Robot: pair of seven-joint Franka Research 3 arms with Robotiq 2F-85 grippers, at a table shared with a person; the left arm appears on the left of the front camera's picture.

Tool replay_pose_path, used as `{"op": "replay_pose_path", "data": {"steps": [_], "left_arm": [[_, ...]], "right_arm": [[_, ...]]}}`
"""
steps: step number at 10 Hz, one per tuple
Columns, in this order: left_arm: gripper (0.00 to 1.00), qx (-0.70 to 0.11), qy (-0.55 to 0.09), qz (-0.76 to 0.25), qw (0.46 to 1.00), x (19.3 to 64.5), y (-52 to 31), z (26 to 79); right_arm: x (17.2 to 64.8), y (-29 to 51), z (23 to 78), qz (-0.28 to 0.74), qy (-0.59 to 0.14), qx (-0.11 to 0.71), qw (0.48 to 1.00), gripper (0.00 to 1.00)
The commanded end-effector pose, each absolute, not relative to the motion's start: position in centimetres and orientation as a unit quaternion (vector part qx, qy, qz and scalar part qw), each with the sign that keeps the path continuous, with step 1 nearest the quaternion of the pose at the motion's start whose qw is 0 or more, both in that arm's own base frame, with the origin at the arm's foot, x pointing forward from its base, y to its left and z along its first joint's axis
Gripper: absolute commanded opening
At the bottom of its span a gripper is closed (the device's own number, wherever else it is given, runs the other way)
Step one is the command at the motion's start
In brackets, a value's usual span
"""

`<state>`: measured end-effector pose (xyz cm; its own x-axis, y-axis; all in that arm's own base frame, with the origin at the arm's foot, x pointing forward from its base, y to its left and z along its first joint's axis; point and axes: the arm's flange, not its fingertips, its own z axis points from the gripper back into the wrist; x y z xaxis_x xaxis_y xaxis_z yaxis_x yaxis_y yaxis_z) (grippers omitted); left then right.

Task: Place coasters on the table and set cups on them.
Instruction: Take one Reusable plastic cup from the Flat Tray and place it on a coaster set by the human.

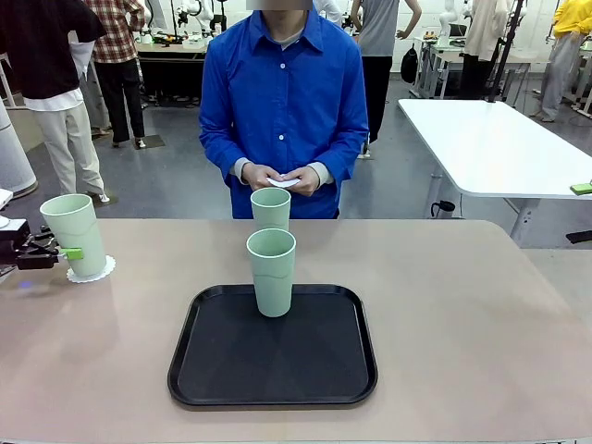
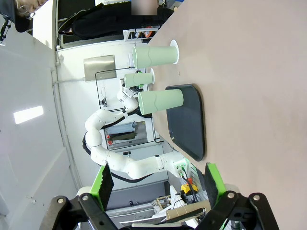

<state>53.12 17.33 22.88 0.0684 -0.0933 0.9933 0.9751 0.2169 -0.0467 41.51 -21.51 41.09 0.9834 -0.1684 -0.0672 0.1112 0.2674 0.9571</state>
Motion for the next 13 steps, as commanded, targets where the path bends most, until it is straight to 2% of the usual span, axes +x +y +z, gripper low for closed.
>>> {"op": "replay_pose_path", "data": {"steps": [1, 13], "left_arm": [[0.85, -0.431, -0.517, -0.462, 0.578, 53.3, 17.5, 23.0], [0.85, -0.423, -0.509, -0.476, 0.579, 53.7, 17.6, 21.6]], "right_arm": [[41.4, -21.4, 41.1, -0.087, -0.023, 0.602, 0.793, 1.0], [41.4, -21.4, 41.1, -0.087, -0.023, 0.602, 0.793, 1.0]]}}
